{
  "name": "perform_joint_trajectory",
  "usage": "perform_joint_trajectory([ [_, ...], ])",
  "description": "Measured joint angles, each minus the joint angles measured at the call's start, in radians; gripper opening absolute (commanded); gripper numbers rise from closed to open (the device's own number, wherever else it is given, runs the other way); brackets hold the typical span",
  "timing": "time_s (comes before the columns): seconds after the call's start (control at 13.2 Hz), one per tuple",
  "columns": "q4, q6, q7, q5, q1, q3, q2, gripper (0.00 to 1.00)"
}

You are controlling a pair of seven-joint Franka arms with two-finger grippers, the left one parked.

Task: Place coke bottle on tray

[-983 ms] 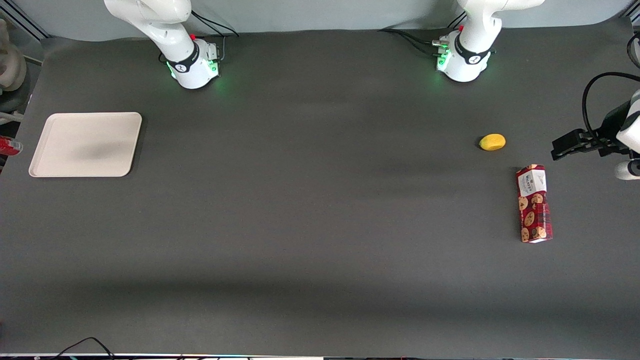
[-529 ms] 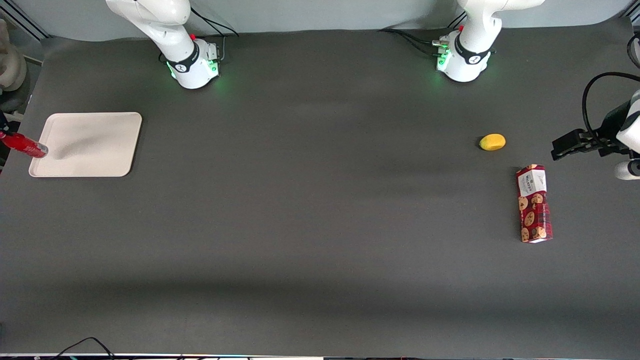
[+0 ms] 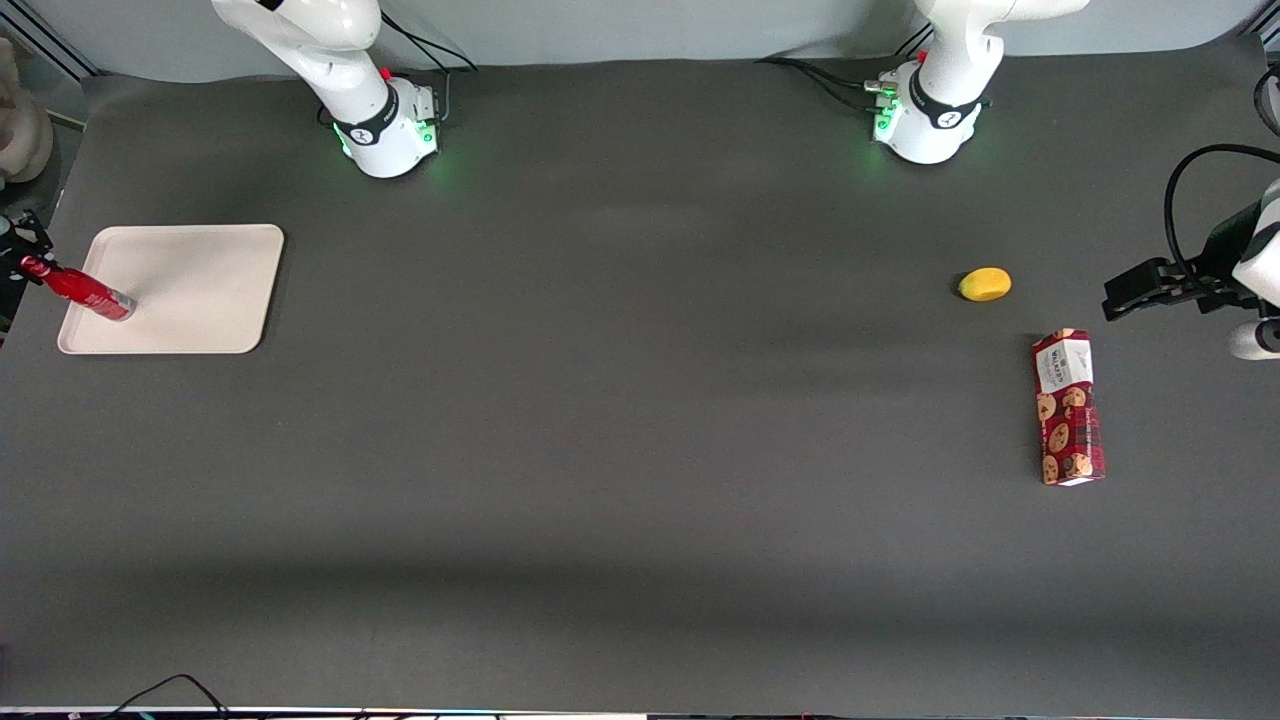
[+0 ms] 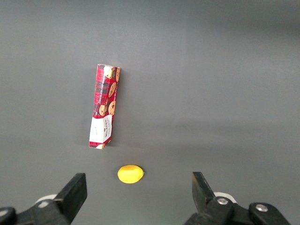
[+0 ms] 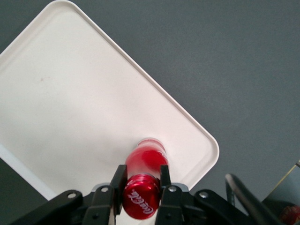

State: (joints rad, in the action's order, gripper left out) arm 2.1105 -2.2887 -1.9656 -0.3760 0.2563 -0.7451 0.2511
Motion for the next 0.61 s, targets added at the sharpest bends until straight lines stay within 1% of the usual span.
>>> perform_joint_trajectory([
  [0.08,-0.002,0.000,-0.013,-0.015,0.001,-0.004,0.002,0.99],
  [0.45,-0.016,0.001,-0.018,-0.020,-0.003,-0.008,0.002,1.00],
  [0.61,-0.042,0.041,-0.010,-0.014,-0.006,-0.004,-0.008,1.00],
])
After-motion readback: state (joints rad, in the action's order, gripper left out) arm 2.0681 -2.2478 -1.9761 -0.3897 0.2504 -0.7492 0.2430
